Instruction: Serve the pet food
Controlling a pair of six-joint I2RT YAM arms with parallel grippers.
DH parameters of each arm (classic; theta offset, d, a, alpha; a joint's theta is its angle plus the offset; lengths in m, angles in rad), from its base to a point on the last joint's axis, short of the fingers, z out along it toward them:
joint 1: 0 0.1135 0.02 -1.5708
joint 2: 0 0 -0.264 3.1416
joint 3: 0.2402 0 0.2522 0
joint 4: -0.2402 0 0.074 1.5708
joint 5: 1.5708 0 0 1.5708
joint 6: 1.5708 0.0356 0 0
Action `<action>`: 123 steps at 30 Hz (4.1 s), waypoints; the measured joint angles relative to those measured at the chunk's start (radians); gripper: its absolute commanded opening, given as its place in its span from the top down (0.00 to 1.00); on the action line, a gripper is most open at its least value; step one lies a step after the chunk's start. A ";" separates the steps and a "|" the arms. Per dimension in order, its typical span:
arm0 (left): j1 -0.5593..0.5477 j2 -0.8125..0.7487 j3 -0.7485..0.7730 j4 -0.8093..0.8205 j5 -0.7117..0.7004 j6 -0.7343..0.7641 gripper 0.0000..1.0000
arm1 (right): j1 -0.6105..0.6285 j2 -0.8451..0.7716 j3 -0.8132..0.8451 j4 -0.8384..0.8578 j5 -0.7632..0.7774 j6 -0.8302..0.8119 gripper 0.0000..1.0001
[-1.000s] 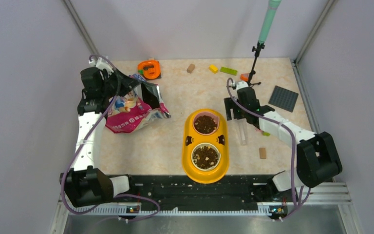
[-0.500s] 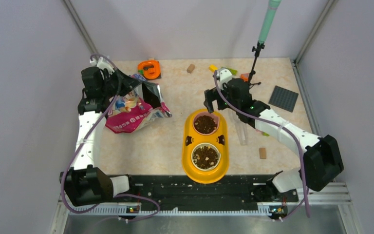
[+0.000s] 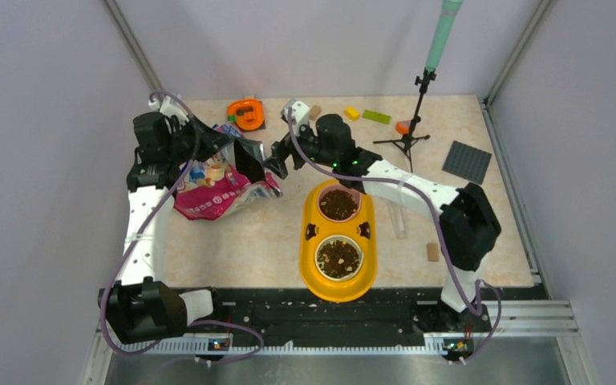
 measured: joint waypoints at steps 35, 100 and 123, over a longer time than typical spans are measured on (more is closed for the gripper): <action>-0.006 -0.127 -0.019 -0.109 -0.018 0.066 0.08 | 0.053 0.360 0.411 -0.158 0.082 0.117 1.00; -1.067 -0.244 -0.227 -0.404 -1.482 0.635 1.00 | -0.059 0.417 0.729 -0.630 -0.008 0.351 1.00; -0.837 -0.522 -0.091 -0.335 -1.277 0.716 1.00 | -0.219 0.250 0.750 -0.721 -0.195 0.250 0.03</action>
